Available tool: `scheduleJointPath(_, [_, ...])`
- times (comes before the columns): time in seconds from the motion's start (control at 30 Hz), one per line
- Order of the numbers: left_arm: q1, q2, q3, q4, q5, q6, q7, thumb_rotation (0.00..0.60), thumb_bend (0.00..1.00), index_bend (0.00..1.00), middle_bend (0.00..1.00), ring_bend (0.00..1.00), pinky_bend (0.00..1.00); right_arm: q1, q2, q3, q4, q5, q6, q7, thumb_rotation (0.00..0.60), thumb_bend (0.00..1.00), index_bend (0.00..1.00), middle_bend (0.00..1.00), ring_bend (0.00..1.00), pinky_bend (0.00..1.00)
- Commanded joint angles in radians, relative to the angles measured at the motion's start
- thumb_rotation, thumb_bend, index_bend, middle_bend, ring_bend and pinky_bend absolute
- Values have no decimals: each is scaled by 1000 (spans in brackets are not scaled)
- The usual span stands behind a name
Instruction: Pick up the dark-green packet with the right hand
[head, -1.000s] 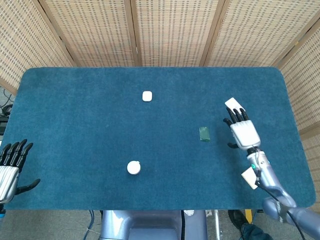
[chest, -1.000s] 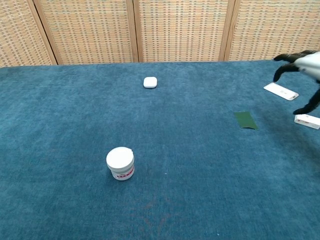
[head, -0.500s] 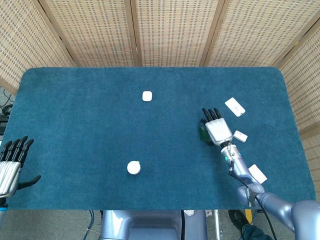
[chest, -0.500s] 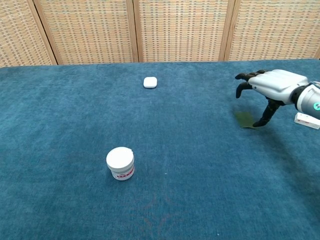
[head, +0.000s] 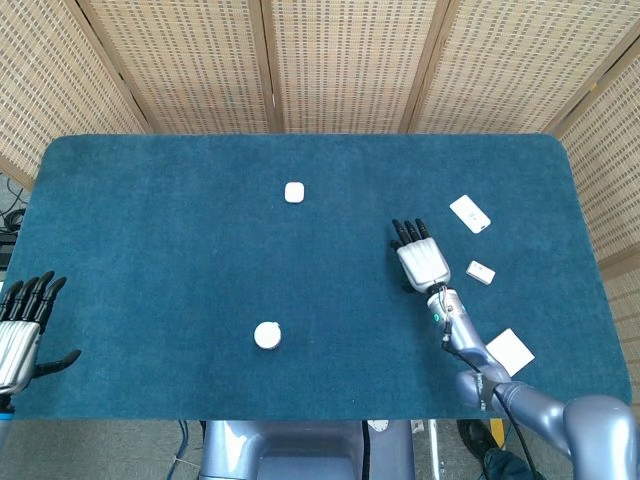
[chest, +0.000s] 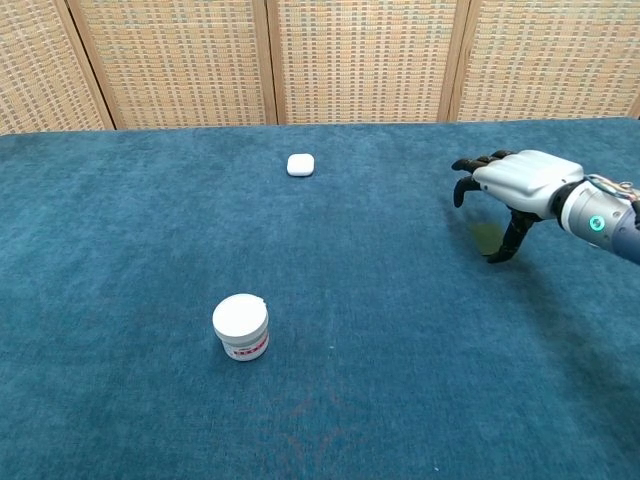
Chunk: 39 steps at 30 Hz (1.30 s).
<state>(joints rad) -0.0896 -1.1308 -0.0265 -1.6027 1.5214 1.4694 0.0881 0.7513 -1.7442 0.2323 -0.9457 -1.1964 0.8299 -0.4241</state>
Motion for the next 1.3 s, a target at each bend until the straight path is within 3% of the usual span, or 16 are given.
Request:
scheduleJointPath(0.03, [-1,1,1,0,0,-2,-1,600,0,0,0,0,0,4,-9,-6,17,6,-5,-8,600,2,263,0,0,0])
scheduleJointPath(0.5, [-2,3,3,-3,-1,-1,-4,600,0,0,0,0,0,37,-47,-1,131,-10,42,-6,600,191,289,15,0,0])
scheduleJointPath(0.63, [-2,3,4,-4,-1,0,-4,600,0,0,0,0,0,28,-23,6,96,-30,97,21,600,229,289,15,0,0])
scheduleJointPath(0.73, [-2,4,5,-5,0,1,-3,600,0,0,0,0,0,-4,28,11,-17,-45,152,81,600,234,289,14,0,0])
scheduleJointPath(0.97, [-4,4,7,-7,0,-2,1,600,0,0,0,0,0,-46,98,-22,-167,-35,155,57,600,228,289,13,0,0])
scheduleJointPath(1.3, [-2,5,9,-10,4,3,0,600,0,0,0,0,0,-38,28,-50,-82,-25,132,22,600,233,298,13,0,0])
